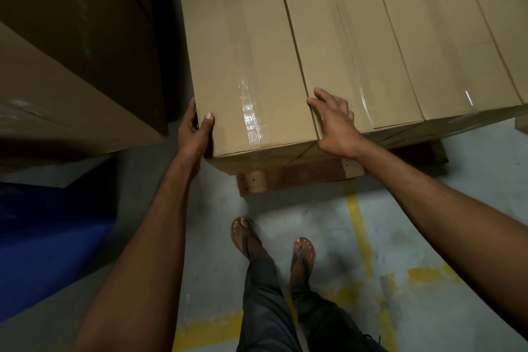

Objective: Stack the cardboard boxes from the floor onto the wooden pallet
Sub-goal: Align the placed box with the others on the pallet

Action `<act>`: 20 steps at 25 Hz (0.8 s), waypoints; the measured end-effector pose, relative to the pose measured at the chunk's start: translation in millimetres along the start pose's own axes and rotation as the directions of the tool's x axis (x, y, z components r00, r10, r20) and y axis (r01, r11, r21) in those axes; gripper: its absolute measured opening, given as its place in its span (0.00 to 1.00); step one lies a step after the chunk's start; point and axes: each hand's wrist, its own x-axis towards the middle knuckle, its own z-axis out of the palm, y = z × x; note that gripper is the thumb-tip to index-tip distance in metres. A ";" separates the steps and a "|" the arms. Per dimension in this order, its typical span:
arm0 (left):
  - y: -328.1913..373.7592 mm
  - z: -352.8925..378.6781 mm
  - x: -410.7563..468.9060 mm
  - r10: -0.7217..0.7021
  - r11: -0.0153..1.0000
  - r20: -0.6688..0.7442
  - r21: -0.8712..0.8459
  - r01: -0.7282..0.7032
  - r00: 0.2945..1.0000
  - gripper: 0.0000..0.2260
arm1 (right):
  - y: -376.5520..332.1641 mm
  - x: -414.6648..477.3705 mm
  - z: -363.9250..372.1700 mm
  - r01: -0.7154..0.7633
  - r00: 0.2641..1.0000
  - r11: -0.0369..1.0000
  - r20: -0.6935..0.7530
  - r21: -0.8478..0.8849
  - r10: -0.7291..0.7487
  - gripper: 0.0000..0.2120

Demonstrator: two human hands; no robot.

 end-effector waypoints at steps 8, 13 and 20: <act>20.7 85.3 -30.6 0.350 0.535 0.291 0.718 -0.445 0.890 0.32 | 25.1 -5.6 -1.0 0.171 0.981 0.903 -0.021 -0.395 -0.195 0.54; 14.7 133.3 -36.6 0.361 0.249 0.559 0.714 -0.655 0.747 0.41 | 33.3 -3.2 -3.8 0.217 0.968 0.881 -0.026 -0.420 -0.251 0.50; 8.4 147.0 -37.3 0.372 0.140 0.583 0.734 -0.664 0.723 0.41 | 61.3 -8.2 8.0 0.099 0.981 0.898 -0.108 -0.428 -0.160 0.49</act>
